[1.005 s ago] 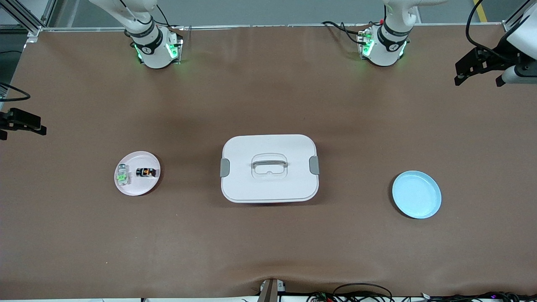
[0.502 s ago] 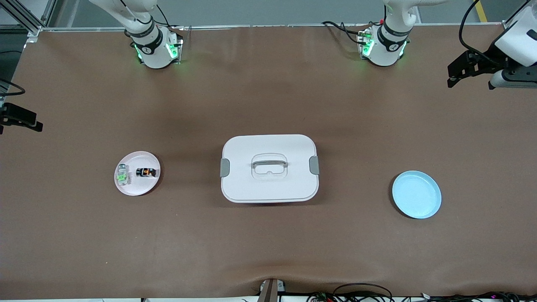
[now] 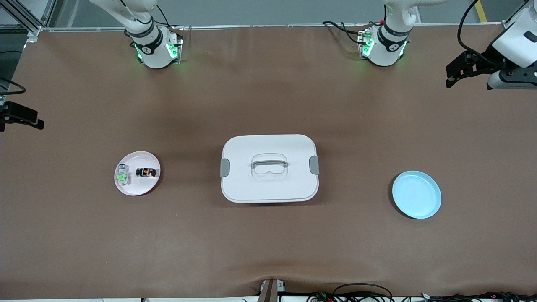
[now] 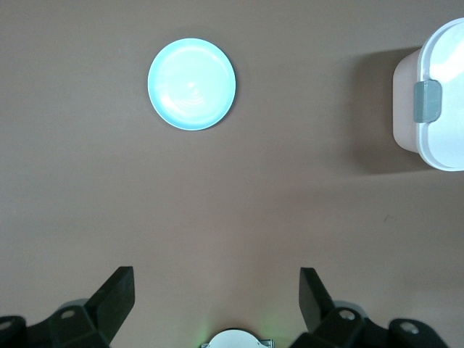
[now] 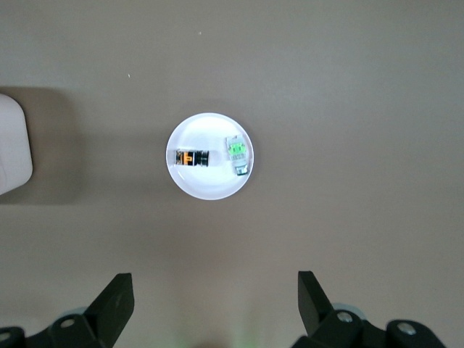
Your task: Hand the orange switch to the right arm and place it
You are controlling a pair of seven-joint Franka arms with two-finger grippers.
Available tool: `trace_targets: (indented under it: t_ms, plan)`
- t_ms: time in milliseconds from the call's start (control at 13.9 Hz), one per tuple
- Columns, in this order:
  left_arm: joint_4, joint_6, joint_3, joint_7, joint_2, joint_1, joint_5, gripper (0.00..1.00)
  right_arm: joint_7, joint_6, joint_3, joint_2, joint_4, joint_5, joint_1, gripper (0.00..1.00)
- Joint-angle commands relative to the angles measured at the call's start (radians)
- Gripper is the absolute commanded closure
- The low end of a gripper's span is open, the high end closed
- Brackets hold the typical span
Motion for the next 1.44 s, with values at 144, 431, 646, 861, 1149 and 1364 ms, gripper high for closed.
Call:
trace_targets:
  t_ms: [144, 431, 646, 861, 1149, 1364]
  plan:
    - [0.0, -0.005, -0.004, -0.004, -0.009, 0.009, -0.011, 0.0, 0.03, -0.03, 0.01, -0.034, 0.002, 0.075, -0.054, 0.0]
    - [-0.013, -0.006, -0.004, -0.004, -0.01, 0.007, -0.011, 0.0, 0.184, -0.018, 0.009, -0.054, -0.001, 0.083, -0.017, 0.0]
    - [-0.011, 0.005, -0.001, -0.004, -0.006, 0.009, 0.001, 0.0, 0.171, -0.004, 0.007, -0.054, -0.006, 0.09, -0.012, 0.0]
    - [-0.01, 0.018, 0.004, -0.001, -0.006, 0.009, 0.001, 0.0, 0.168, -0.004, -0.002, -0.057, -0.006, 0.085, 0.003, 0.0]
    - [-0.01, 0.043, 0.007, 0.011, 0.0, 0.013, 0.003, 0.0, 0.05, -0.003, -0.114, -0.063, -0.021, 0.091, 0.073, 0.0]
    - [-0.015, 0.048, 0.007, 0.011, 0.002, 0.019, 0.001, 0.0, 0.048, 0.011, -0.151, -0.083, -0.05, 0.091, 0.109, 0.0]
